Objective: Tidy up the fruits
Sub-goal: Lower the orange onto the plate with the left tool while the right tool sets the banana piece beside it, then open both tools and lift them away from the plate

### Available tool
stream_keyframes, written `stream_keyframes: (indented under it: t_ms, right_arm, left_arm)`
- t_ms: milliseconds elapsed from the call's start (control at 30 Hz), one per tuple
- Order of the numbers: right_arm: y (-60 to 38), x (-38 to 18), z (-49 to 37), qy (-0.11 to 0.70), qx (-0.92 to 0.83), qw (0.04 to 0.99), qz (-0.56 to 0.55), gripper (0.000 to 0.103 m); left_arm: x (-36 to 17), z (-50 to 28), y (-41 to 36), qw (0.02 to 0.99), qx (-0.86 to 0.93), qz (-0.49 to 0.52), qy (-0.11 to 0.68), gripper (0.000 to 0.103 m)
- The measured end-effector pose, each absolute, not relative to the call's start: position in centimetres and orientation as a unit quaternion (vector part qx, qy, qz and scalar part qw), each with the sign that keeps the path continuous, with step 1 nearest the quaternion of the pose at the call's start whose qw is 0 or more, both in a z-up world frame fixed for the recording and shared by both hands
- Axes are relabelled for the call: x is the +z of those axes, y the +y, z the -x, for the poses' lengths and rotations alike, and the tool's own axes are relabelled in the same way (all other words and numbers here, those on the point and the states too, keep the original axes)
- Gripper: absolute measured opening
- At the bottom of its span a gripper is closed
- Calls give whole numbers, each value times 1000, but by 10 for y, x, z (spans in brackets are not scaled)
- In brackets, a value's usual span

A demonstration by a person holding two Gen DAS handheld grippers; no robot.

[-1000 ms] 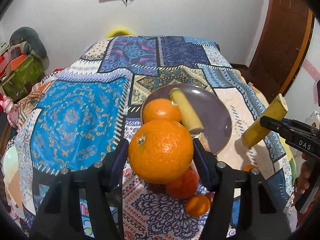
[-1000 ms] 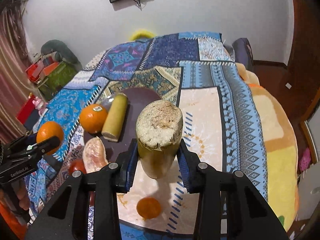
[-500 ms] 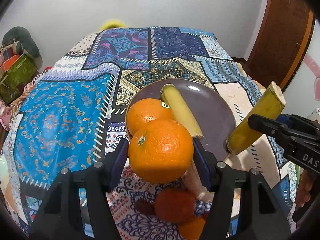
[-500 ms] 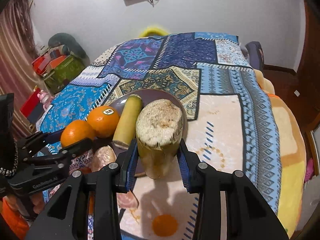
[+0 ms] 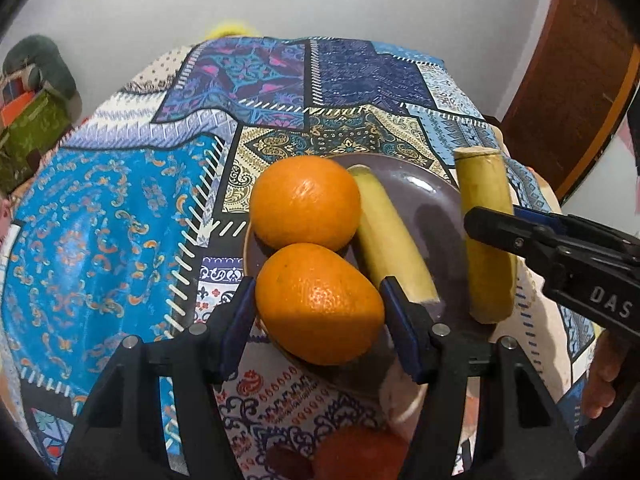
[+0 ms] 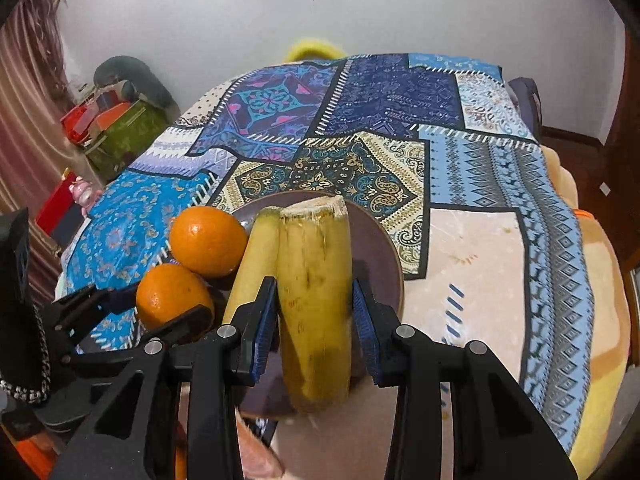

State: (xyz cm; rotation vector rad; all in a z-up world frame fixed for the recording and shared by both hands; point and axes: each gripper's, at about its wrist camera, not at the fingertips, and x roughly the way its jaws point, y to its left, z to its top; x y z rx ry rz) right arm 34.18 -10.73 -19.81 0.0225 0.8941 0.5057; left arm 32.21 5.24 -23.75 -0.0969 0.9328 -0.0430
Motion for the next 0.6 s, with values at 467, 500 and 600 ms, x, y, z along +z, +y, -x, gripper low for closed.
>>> stream_keyframes:
  t_ms: [467,500,600]
  right_arm:
    - [-82,-218,-363,458,233,858,21,35]
    - [-81,-219,-363,457,231,859,24,35]
    - [-81,-221,-365,461,227,858,24,35]
  left_arm:
    - [-239,-326,51,891,-30,34,451,62]
    - [-239,-326,52,891,-30,38,452,62]
    - [-238,-324,53,890,-31,43,453,62]
